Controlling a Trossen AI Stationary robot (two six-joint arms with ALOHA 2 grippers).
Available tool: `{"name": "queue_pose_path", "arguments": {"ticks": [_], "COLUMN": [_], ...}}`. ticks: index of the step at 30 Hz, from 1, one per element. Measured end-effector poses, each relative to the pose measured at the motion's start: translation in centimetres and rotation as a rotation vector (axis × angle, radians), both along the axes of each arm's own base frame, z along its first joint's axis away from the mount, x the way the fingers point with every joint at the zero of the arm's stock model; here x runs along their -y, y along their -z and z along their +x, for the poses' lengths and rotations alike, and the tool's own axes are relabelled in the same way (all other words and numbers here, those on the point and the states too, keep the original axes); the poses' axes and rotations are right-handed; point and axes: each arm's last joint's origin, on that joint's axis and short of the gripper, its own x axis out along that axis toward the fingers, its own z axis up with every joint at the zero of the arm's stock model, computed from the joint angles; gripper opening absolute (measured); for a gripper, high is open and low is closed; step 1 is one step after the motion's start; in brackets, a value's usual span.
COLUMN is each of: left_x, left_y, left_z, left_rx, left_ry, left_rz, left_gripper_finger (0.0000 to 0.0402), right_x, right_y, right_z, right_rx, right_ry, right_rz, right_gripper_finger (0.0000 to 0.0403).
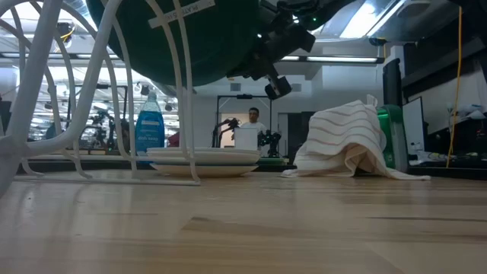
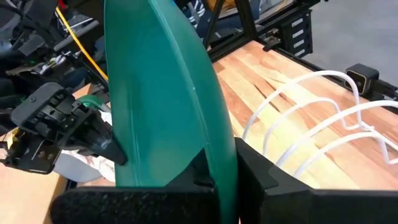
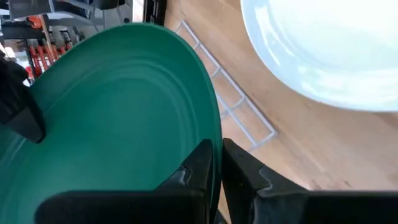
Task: Sort dishes
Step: Put the green plate in the white dish rack
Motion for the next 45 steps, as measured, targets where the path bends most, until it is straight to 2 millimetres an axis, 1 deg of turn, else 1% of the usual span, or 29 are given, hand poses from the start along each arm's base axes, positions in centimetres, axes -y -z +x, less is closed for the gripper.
{"name": "queue_pose_path", "arguments": {"ticks": [3,7,12,16,19,23,27,31,34,41,45], "left_x": [0.0,-0.2,-0.4,-0.8,-1.1,-1.5,-1.9,-2.3,-2.5,-2.5,-2.6], "left_y": [-0.1,-0.3,-1.6,-3.2,-3.5,-4.8,-6.7,-8.1,-8.5,-7.6,-7.3], "left_z": [0.0,-0.1,-0.5,-1.1,-1.6,-2.4,-3.2,-3.9,-4.1,-4.2,-4.7], "left_rx": [0.007,0.013,0.046,0.096,0.075,0.125,0.214,0.272,0.298,0.238,0.222], "left_ry": [-0.022,-0.060,-0.115,-0.185,-0.262,-0.326,-0.418,-0.487,-0.512,-0.611,-0.642], "left_rz": [-0.026,-0.075,-0.146,-0.218,-0.268,-0.440,-0.685,-0.900,-1.029,-1.262,-1.342], "left_gripper_finger": [0.0020,0.0010,0.0010,0.0009,0.0008,0.0008,0.0008,0.0008,0.0007,0.0007,0.0007], "right_x": [0.7,2.4,4.5,6.3,7.4,9.2,10.6,10.7,10.5,9.2,8.4], "right_y": [-0.2,-0.6,-1.0,-0.7,-0.8,-0.8,-0.7,-0.8,-0.8,-0.7,-0.7], "right_z": [0.0,-0.3,-0.9,-1.7,-2.2,-3.0,-3.6,-3.7,-3.6,-2.9,-2.5], "right_rx": [0.038,0.087,0.131,0.110,0.124,0.124,0.114,0.138,0.155,0.170,0.199], "right_ry": [0.015,0.055,0.106,0.171,0.192,0.237,0.261,0.206,0.159,0.085,0.048], "right_rz": [-0.017,-0.076,-0.150,-0.216,-0.272,-0.383,-0.525,-0.617,-0.669,-0.698,-0.676], "right_gripper_finger": [0.0034,0.0036,0.0036,0.0036,0.0036,0.0036,0.0037,0.0037,0.0037,0.0037,0.0037]}}
